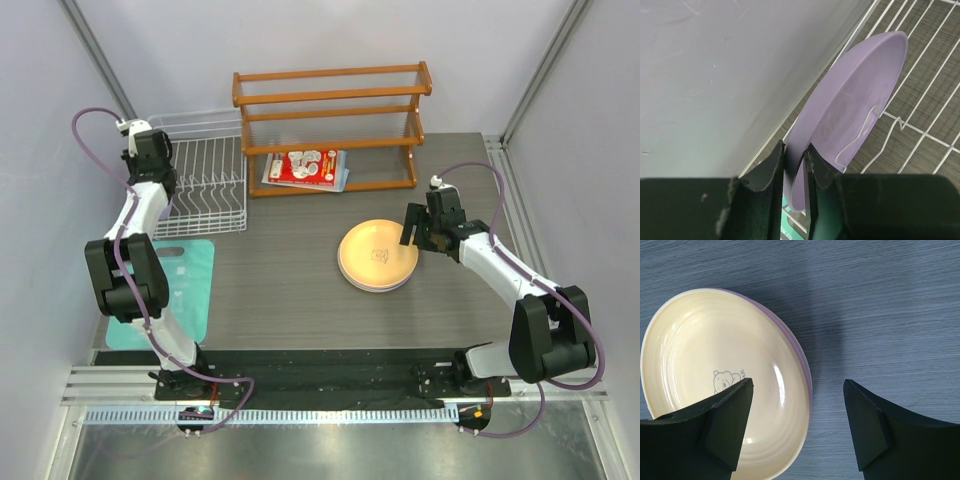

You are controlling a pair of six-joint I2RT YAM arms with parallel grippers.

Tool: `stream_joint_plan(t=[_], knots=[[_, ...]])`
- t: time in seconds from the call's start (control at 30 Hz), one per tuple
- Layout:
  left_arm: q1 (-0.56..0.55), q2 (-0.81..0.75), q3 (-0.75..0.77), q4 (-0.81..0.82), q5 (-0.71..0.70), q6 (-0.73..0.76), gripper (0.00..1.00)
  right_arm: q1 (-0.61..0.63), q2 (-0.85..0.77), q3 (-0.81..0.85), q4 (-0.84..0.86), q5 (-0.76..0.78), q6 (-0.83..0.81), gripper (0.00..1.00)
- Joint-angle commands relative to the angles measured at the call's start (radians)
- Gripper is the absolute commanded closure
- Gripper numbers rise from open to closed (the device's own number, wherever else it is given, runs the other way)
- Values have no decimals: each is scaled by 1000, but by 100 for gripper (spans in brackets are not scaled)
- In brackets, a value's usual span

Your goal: Unload the plates from the dish rack

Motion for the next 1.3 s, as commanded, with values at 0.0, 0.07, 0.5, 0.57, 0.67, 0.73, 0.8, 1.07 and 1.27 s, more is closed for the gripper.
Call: stream_joint_plan(t=[0.0,0.07,0.5,0.57,0.67,0.73,0.8,1.07,1.27], knots=[[-5,-81,43,56,26,30,100,0,-9,11,46,-10,-7,22],[-7,-101,43,56,-8,48,100,0,-3,9,49,-17,-10,21],[-139,-185,-49,216,-255,292,100,0,-6,-3,58,-26,-17,21],[-142,-207,-59,221,-247,298,100,0,-9,-4,56,-27,-17,21],[-146,-251,-63,200,-264,301,100,-1,-20,-3,56,-33,-12,21],[-188,-285,-34,162,-255,272,100,0,-34,-6,56,-40,-11,21],[-212,-305,18,24,-217,172,100,-1,-61,-7,53,-41,-6,21],[-387,-419,-44,-250,36,-162,100,8,-222,-17,41,-144,-15,20],[-503,-492,-194,-211,297,-350,100,22,-282,-1,105,-329,40,20]])
